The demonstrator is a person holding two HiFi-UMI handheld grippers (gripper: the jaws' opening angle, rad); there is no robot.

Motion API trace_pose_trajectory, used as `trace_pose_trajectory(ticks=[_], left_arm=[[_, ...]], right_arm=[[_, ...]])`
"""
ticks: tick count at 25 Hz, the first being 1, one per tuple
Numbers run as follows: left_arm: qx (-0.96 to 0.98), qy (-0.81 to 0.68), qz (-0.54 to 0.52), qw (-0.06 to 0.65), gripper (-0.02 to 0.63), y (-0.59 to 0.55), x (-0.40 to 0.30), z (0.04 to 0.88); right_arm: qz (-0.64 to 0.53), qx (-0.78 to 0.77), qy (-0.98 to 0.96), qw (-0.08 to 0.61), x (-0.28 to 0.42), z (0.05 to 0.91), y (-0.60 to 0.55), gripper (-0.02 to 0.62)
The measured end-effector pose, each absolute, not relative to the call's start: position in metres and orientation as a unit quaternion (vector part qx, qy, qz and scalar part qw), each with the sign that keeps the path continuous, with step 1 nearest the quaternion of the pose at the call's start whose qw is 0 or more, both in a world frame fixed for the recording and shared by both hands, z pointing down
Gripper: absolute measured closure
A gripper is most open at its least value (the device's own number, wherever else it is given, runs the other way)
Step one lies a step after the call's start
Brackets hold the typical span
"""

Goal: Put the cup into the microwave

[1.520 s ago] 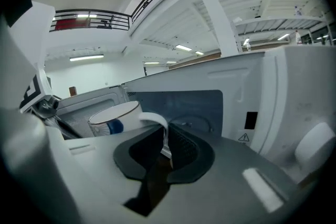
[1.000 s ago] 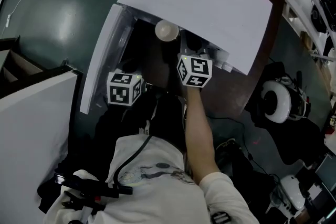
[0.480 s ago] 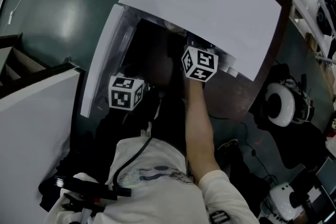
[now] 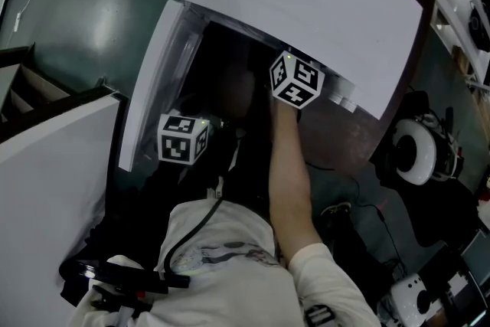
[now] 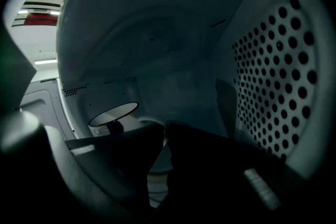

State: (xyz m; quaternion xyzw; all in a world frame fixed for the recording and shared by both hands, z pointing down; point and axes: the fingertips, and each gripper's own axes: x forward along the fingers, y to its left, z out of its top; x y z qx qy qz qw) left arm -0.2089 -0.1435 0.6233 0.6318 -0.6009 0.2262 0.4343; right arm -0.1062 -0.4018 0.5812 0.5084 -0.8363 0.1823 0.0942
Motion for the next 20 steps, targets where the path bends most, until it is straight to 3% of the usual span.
trace_pose_trajectory(ticks=[20], left_arm=[[0.627, -0.601, 0.233, 0.437, 0.606, -0.13, -0.213, 0.63]], right_arm=[[0.177, 0.55, -0.811, 0.087, -0.094, 0.595, -0.406, 0.56]])
